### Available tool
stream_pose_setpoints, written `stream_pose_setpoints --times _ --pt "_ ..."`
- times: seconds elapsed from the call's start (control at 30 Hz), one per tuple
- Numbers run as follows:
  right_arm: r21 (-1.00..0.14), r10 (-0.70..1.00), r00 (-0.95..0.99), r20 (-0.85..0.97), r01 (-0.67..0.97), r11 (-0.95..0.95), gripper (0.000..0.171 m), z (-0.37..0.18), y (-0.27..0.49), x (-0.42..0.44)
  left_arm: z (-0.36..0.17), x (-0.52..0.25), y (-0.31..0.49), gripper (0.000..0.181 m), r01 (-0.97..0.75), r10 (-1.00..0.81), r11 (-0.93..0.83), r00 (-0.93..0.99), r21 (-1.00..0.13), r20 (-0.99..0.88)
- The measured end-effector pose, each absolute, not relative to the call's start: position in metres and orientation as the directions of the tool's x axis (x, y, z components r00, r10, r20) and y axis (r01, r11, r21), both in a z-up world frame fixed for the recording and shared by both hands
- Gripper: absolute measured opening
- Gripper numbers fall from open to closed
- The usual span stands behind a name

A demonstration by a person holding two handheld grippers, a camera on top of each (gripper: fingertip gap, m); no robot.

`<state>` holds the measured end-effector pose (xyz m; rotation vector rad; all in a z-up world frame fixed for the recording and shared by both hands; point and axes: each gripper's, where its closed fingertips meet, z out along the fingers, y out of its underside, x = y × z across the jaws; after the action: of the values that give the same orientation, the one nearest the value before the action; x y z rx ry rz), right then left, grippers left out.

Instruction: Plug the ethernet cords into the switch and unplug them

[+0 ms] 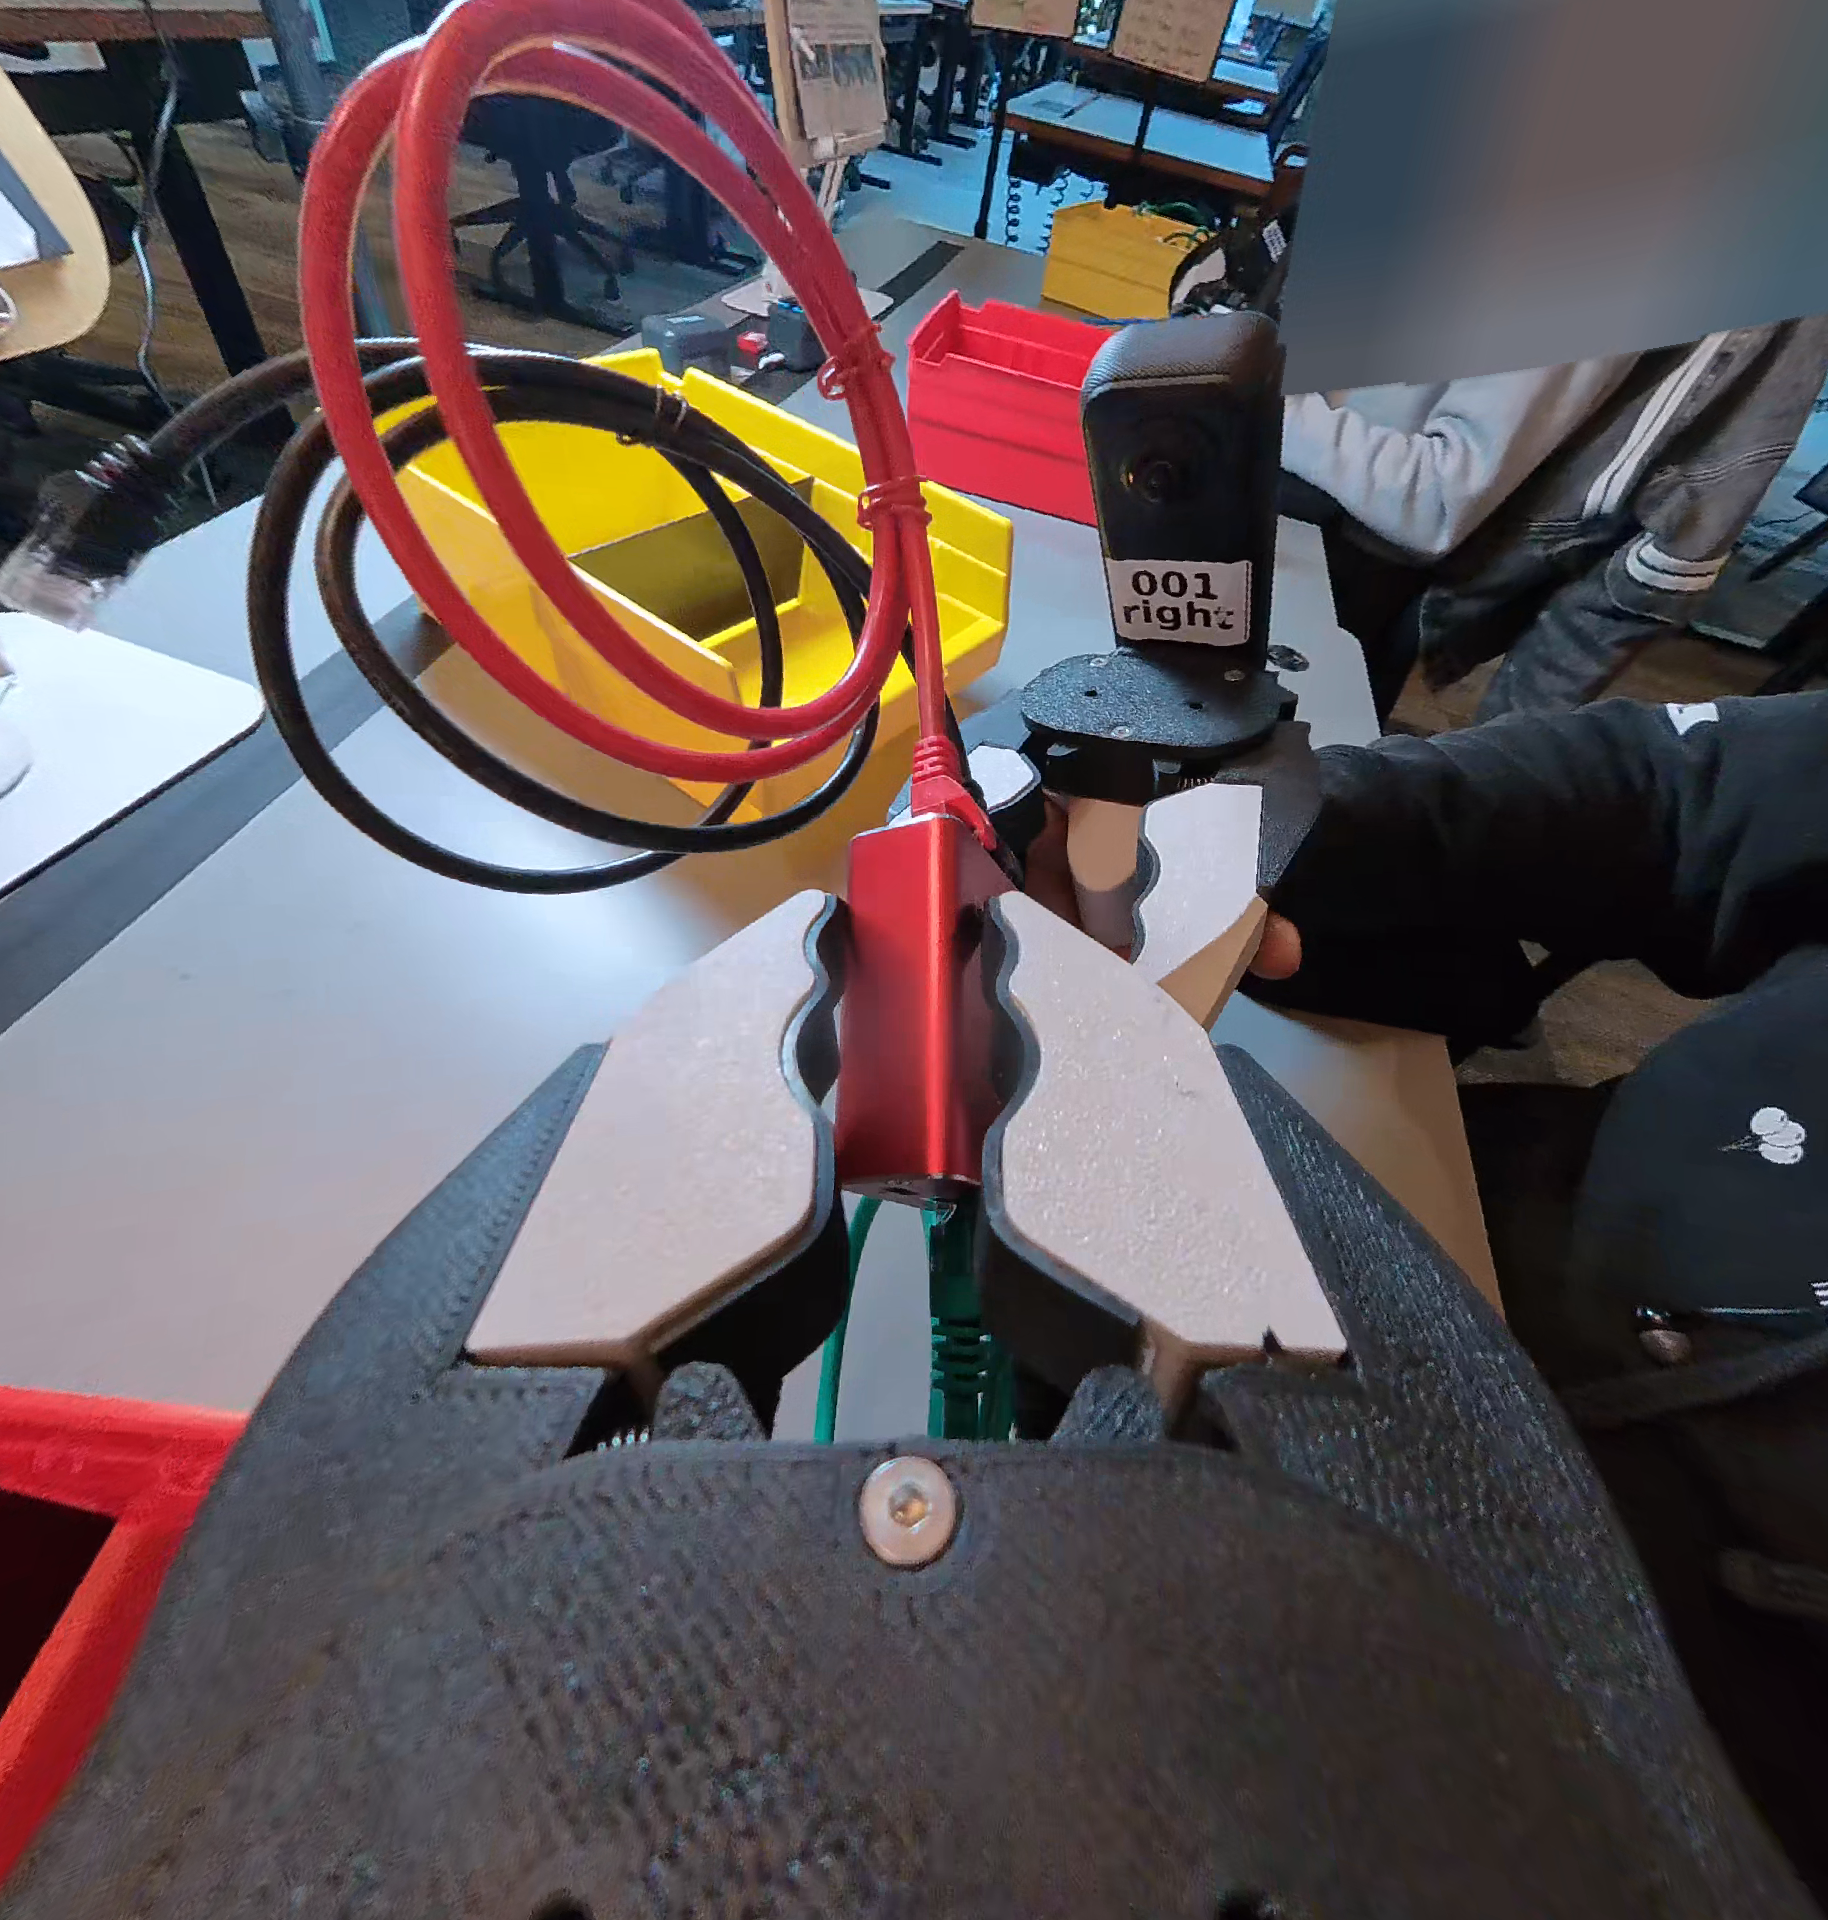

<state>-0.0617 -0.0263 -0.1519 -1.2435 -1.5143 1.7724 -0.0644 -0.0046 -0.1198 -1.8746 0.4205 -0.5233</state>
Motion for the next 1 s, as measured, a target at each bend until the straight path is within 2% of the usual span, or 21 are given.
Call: stream_pose_setpoints --times 0.07,0.1,0.17,0.23,0.3,0.47,0.6,0.73,0.83,0.9,1.0 --pt "-0.944 0.812 -0.482 -0.329 0.179 -0.276 0.055 -0.148 -0.029 -0.060 -0.118 -0.059 -0.005 0.024 -0.045 -0.533 -0.334 0.833 -0.942 0.149" --pt "-0.945 0.803 -0.499 -0.327 0.173 -0.278 0.037 -0.145 -0.031 -0.058 -0.116 -0.055 -0.005 0.025 -0.055 -0.546 -0.320 0.826 -0.946 0.137" --pt "-0.952 0.793 -0.529 -0.304 0.135 -0.274 0.030 -0.136 -0.030 -0.052 -0.104 -0.049 -0.007 0.026 -0.035 -0.565 -0.253 0.817 -0.967 0.118" --pt "-0.961 0.803 -0.530 -0.273 0.107 -0.256 0.029 -0.131 -0.025 -0.046 -0.088 -0.048 -0.011 0.063 0.005 -0.567 -0.191 0.816 -0.982 0.115" --pt "-0.962 0.807 -0.526 -0.269 0.099 -0.256 0.028 -0.129 -0.017 -0.041 -0.086 -0.050 -0.015 0.071 -0.039 -0.536 -0.170 0.842 -0.985 0.060" --pt "-0.951 0.830 -0.470 -0.301 0.084 -0.297 0.029 -0.122 0.008 -0.034 -0.108 -0.043 -0.015 0.071 -0.244 -0.405 -0.132 0.898 -0.961 -0.172" --pt "-0.913 0.815 -0.417 -0.403 0.126 -0.387 0.029 -0.123 0.019 -0.035 -0.134 -0.045 -0.001 0.073 -0.359 -0.285 -0.141 0.907 -0.923 -0.309" --pt "-0.826 0.735 -0.380 -0.562 0.218 -0.519 0.029 -0.138 0.018 -0.041 -0.156 -0.050 0.012 0.072 -0.447 -0.241 -0.188 0.884 -0.874 -0.400" --pt "-0.742 0.655 -0.351 -0.669 0.272 -0.612 0.029 -0.150 0.018 -0.045 -0.166 -0.060 0.016 0.063 -0.520 -0.171 -0.203 0.853 -0.830 -0.493" --pt "-0.691 0.598 -0.348 -0.722 0.328 -0.644 0.028 -0.158 0.012 -0.046 -0.169 -0.066 0.017 0.068 -0.551 -0.140 -0.212 0.834 -0.807 -0.533" --pt "-0.650 0.555 -0.338 -0.760 0.389 -0.653 0.027 -0.170 0.001 -0.048 -0.182 -0.066 0.016 0.072 -0.557 -0.193 -0.273 0.830 -0.784 -0.523"
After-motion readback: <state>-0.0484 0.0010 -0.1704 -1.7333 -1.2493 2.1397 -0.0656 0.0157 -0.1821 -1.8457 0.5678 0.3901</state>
